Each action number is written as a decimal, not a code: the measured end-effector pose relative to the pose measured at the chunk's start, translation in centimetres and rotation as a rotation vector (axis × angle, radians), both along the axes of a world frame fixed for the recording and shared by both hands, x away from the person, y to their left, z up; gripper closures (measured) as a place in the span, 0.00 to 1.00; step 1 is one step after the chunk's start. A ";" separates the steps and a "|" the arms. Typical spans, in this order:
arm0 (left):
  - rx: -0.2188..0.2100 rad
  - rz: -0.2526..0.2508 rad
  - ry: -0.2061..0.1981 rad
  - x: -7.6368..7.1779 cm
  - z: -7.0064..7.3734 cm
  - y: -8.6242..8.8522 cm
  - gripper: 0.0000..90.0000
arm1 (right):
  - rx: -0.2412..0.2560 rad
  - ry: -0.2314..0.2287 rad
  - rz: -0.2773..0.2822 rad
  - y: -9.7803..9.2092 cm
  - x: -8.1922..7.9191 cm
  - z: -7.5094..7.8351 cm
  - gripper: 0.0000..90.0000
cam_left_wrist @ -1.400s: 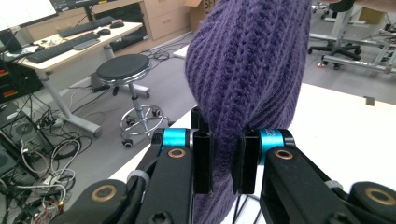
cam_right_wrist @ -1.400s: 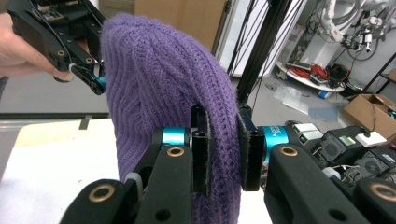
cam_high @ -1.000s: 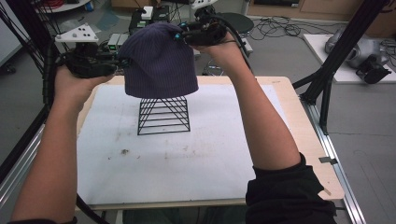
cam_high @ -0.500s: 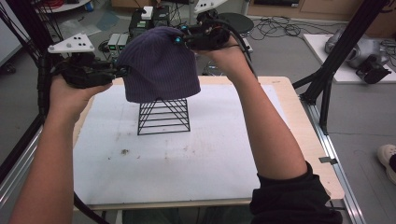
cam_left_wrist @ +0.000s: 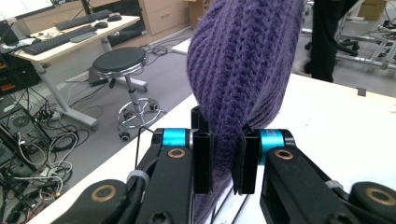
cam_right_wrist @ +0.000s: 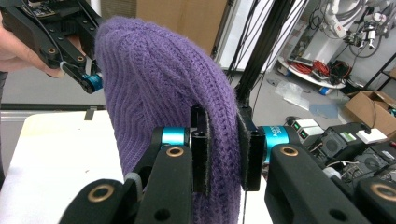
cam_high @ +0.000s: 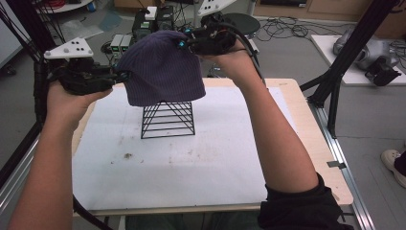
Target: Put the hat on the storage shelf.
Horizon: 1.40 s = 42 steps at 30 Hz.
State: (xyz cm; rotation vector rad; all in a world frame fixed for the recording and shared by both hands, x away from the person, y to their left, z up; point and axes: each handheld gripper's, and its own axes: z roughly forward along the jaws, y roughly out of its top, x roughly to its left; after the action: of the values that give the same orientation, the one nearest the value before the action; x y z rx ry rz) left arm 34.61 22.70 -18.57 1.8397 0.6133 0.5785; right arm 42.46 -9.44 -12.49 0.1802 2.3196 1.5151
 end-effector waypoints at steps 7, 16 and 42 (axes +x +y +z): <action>-0.003 0.000 -0.007 -0.4 0.0 -0.1 0.90 | -0.005 -0.003 -0.006 -0.2 -0.6 0.0 0.88; -0.005 0.006 -0.017 -0.6 0.3 0.1 0.90 | -0.012 -0.016 -0.010 0.1 -1.1 0.5 0.88; 0.026 0.055 0.107 4.0 -6.9 0.9 0.89 | -0.092 0.104 -0.053 2.1 4.1 -7.0 0.88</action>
State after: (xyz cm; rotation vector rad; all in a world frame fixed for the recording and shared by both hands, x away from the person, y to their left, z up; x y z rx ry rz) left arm 38.63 23.62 -25.52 1.8917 0.7329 0.5294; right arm 46.55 -7.32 -19.49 0.3008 2.4395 1.4007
